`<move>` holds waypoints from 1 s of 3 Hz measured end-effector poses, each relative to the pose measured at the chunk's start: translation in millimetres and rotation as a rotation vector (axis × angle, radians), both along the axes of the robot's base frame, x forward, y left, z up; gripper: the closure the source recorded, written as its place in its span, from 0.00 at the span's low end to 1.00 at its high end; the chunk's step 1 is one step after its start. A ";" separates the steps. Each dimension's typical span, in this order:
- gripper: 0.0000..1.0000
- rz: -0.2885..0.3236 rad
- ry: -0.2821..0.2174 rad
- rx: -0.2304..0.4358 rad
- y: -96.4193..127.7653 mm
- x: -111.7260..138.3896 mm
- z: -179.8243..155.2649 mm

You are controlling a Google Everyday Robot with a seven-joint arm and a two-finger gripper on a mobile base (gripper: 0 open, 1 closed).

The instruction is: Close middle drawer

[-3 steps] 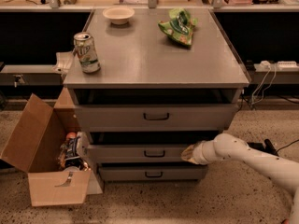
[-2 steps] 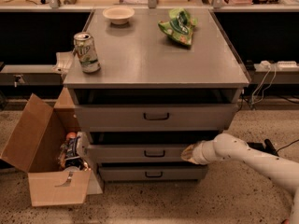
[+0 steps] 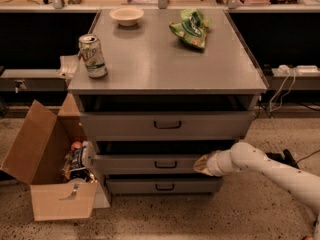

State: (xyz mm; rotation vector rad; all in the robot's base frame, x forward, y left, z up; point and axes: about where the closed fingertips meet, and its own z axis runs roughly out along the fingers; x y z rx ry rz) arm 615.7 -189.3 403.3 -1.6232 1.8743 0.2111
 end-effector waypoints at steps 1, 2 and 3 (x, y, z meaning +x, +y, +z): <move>1.00 -0.006 -0.002 0.068 -5.0 -4.0 9.2; 1.00 0.053 0.032 0.162 -17.7 -39.4 20.7; 1.00 0.102 0.038 0.244 -35.0 -68.3 28.5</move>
Offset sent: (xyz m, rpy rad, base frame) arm -0.0869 -0.0429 0.0392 0.2733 0.0754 0.1209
